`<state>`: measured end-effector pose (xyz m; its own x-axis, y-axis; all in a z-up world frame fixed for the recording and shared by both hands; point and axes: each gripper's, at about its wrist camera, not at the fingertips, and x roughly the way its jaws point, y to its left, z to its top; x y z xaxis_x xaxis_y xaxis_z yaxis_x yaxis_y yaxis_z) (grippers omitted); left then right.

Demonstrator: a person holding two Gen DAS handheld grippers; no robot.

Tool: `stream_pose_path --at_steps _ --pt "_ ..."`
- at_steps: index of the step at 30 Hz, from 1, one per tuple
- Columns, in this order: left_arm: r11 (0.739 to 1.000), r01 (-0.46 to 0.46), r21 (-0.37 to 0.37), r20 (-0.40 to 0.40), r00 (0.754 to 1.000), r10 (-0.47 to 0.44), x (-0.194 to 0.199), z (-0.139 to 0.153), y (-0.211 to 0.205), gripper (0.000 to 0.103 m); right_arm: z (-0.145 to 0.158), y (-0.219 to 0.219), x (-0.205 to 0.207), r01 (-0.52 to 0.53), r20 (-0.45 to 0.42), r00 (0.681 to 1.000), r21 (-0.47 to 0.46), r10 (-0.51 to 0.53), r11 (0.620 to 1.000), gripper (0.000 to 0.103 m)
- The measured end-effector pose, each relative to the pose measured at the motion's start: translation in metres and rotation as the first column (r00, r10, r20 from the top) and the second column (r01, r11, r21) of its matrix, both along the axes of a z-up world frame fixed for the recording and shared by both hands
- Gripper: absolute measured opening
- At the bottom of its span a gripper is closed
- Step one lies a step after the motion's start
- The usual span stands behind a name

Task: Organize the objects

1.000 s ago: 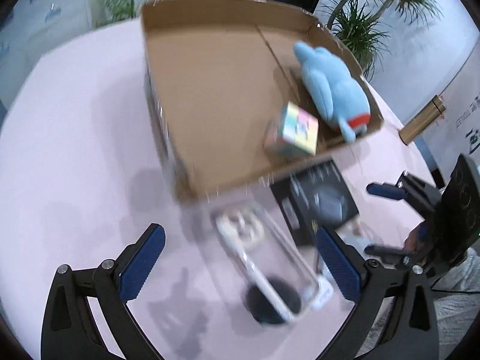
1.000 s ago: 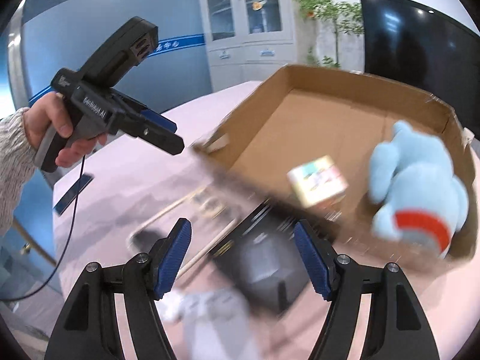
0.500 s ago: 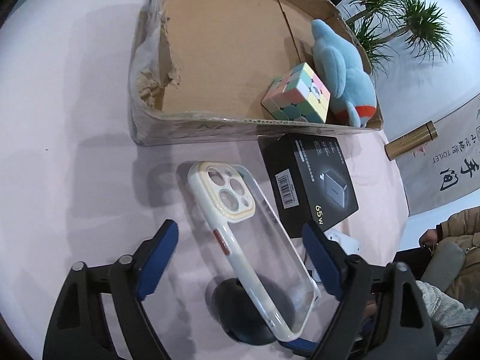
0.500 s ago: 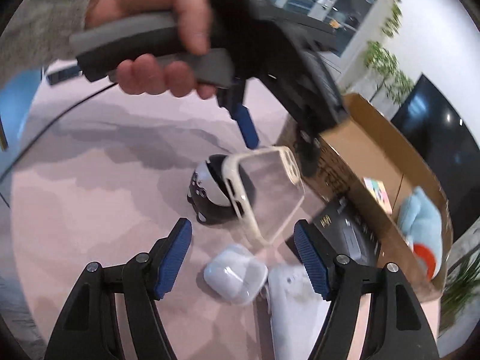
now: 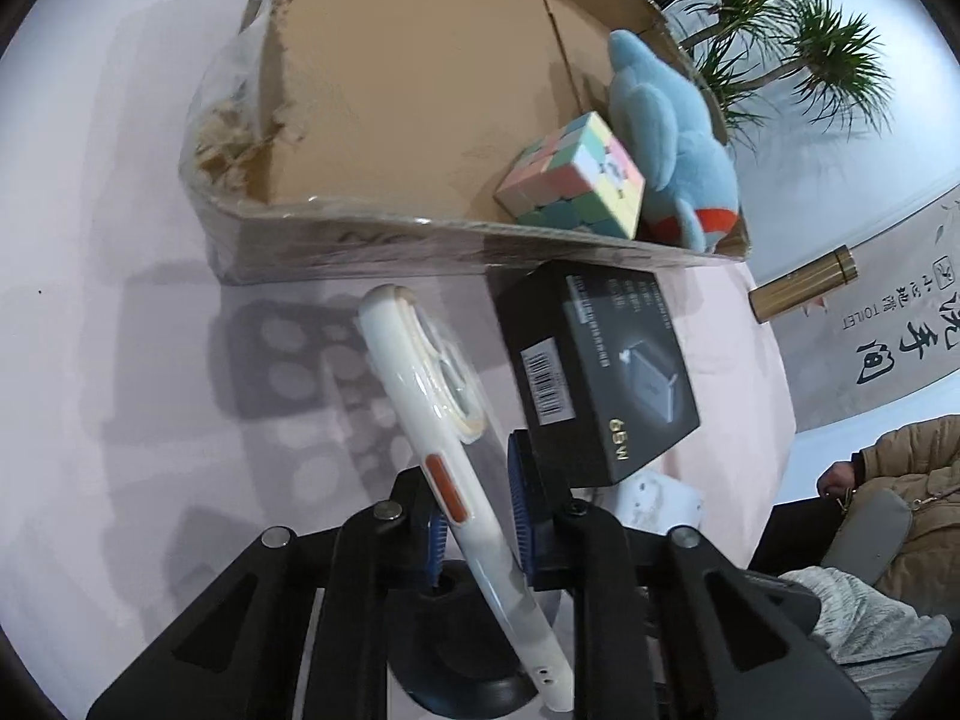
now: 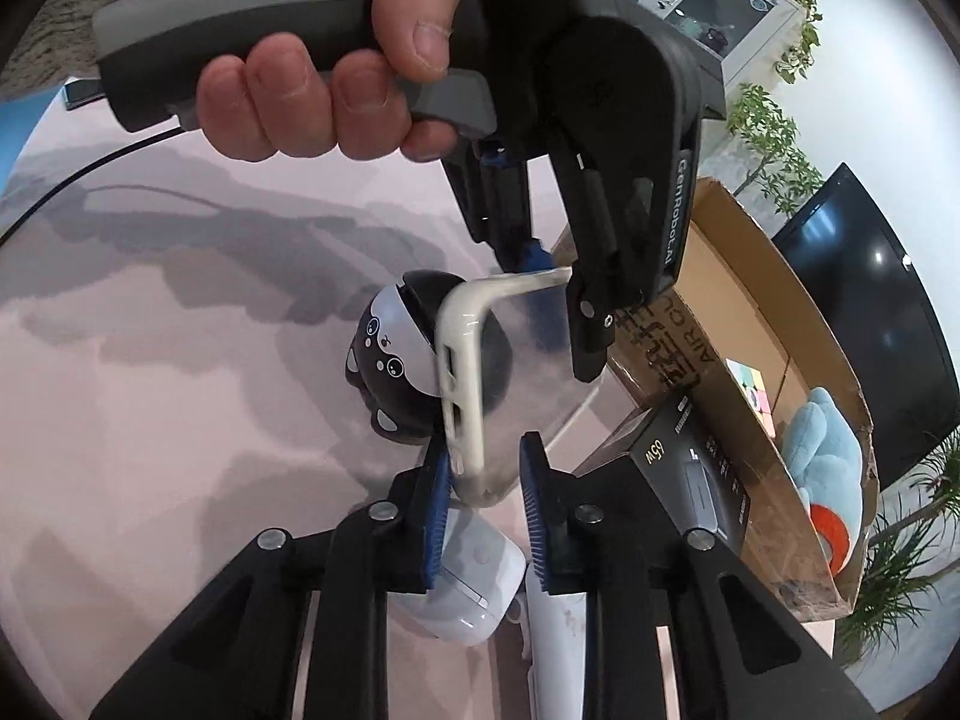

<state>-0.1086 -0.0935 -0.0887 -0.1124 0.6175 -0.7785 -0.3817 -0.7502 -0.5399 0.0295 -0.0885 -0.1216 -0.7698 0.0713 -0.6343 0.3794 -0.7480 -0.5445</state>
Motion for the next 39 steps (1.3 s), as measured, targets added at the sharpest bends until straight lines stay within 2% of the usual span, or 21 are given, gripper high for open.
stream_pose_path --at_steps 6,13,20,23,30,34,39 --pt "1.000 -0.005 0.029 -0.037 0.999 0.006 0.010 0.020 0.002 0.016 0.016 0.004 0.014 0.011 -0.070 0.998 -0.017 -0.012 1.000 0.017" --pt "1.000 0.017 0.020 -0.131 0.991 -0.014 0.019 0.071 0.011 0.016 0.051 0.010 0.024 0.008 -0.163 0.987 -0.015 -0.010 1.000 0.017" --pt "0.999 0.029 -0.014 -0.227 0.973 -0.031 0.000 0.130 0.027 0.016 0.094 0.022 0.006 0.018 -0.252 0.968 -0.008 -0.020 1.000 0.017" --pt "1.000 0.015 -0.021 -0.238 0.971 -0.019 -0.022 0.143 0.031 0.016 0.106 0.034 -0.015 0.012 -0.268 0.963 -0.022 -0.018 1.000 0.017" --pt "0.999 -0.006 -0.042 -0.214 0.977 -0.003 -0.088 0.136 0.039 0.016 0.106 0.050 -0.075 0.012 -0.252 0.968 -0.023 -0.018 1.000 0.017" --pt "0.997 -0.017 -0.070 -0.185 0.983 0.004 -0.130 0.118 0.046 0.016 0.095 0.061 -0.116 0.008 -0.212 0.977 -0.038 -0.016 0.999 0.017" --pt "0.996 -0.022 -0.090 -0.148 0.989 0.008 -0.160 0.093 0.053 0.016 0.080 0.072 -0.151 0.013 -0.157 0.987 -0.060 -0.022 0.998 0.017"
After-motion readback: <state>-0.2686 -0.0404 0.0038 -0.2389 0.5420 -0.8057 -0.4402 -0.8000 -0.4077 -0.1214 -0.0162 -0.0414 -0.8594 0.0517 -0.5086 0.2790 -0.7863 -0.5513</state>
